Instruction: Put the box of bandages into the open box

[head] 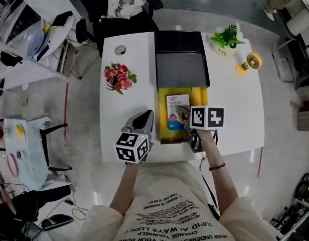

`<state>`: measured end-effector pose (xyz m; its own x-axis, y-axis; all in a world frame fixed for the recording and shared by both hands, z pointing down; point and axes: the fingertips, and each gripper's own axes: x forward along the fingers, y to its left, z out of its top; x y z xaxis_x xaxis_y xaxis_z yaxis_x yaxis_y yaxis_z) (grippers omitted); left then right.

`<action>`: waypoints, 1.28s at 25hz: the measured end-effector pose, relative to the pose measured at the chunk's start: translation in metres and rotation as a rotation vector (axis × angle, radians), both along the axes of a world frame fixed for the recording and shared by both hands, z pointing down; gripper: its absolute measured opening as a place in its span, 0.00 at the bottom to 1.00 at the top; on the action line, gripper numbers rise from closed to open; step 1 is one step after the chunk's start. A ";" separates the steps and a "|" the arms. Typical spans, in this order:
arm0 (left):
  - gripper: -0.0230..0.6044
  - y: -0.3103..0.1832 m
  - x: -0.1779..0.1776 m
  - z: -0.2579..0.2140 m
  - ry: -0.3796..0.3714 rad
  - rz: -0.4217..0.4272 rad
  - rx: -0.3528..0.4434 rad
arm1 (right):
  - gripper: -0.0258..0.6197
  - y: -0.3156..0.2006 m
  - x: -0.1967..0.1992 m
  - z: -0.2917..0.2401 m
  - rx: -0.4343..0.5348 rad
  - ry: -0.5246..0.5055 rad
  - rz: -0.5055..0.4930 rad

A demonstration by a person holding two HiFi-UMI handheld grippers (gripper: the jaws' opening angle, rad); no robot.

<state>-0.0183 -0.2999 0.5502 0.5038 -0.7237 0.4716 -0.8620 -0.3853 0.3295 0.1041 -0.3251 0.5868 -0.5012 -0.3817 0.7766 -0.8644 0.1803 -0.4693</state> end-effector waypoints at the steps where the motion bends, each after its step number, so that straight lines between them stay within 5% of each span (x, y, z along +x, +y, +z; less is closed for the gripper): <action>1: 0.07 0.000 0.000 0.000 0.000 0.000 0.000 | 0.34 0.001 0.000 0.001 0.001 0.015 -0.004; 14: 0.07 0.003 -0.002 -0.008 -0.003 0.028 0.036 | 0.37 -0.003 0.014 -0.009 0.097 0.146 0.041; 21: 0.07 0.001 0.005 -0.033 -0.020 0.083 0.138 | 0.08 -0.002 0.018 -0.033 0.212 0.153 0.017; 32: 0.07 0.003 0.005 -0.075 -0.017 0.096 0.266 | 0.05 0.007 -0.004 -0.085 0.426 0.012 -0.081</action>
